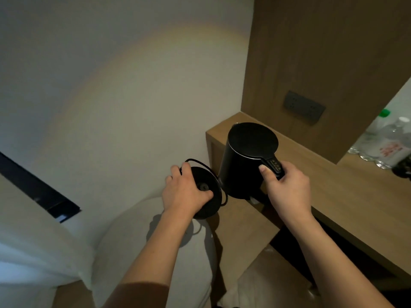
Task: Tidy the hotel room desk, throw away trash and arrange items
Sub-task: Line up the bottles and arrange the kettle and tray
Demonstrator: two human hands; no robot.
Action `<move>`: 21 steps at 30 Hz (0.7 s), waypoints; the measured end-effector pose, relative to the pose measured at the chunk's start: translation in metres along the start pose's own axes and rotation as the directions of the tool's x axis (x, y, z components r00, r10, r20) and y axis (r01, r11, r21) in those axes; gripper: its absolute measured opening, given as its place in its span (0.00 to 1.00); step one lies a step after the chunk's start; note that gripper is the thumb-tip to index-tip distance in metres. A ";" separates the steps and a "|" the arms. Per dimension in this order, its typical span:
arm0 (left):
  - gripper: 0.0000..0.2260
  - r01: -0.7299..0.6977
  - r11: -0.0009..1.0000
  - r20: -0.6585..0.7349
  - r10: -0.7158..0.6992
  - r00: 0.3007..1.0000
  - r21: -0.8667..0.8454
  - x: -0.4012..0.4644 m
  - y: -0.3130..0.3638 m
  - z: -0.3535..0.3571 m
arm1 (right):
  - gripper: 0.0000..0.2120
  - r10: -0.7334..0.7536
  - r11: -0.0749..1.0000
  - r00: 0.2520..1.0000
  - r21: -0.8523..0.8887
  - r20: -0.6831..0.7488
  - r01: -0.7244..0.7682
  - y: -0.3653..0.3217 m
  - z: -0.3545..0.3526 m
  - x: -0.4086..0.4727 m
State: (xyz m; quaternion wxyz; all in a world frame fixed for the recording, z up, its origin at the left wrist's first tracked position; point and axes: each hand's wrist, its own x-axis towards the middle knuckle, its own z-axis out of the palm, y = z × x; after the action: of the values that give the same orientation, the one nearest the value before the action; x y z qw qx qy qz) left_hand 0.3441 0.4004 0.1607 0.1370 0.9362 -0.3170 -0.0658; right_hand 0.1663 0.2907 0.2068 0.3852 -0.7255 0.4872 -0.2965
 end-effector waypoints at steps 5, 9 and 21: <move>0.40 -0.070 0.997 0.039 0.069 0.997 0.024 0.016 0.023 0.012 | 0.05 0.061 0.998 0.995 -0.004 -0.076 -0.062 0.016 -0.015 0.009; 0.40 -0.176 0.984 0.102 0.172 0.980 0.032 0.017 0.063 0.035 | 0.05 0.135 0.991 0.975 0.006 -0.179 -0.136 0.041 -0.047 0.011; 0.39 -0.529 0.848 0.271 0.515 0.814 -0.024 -0.004 0.223 0.083 | 0.11 0.327 0.934 0.807 0.036 -0.492 -0.357 0.125 -0.162 0.006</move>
State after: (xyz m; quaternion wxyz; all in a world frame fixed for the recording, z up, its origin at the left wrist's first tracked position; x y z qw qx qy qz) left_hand 0.1953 0.2153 0.1483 0.0812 0.7990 -0.5784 -0.1428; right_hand -0.0223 0.2122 0.1865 0.2748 -0.5377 0.6996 -0.3820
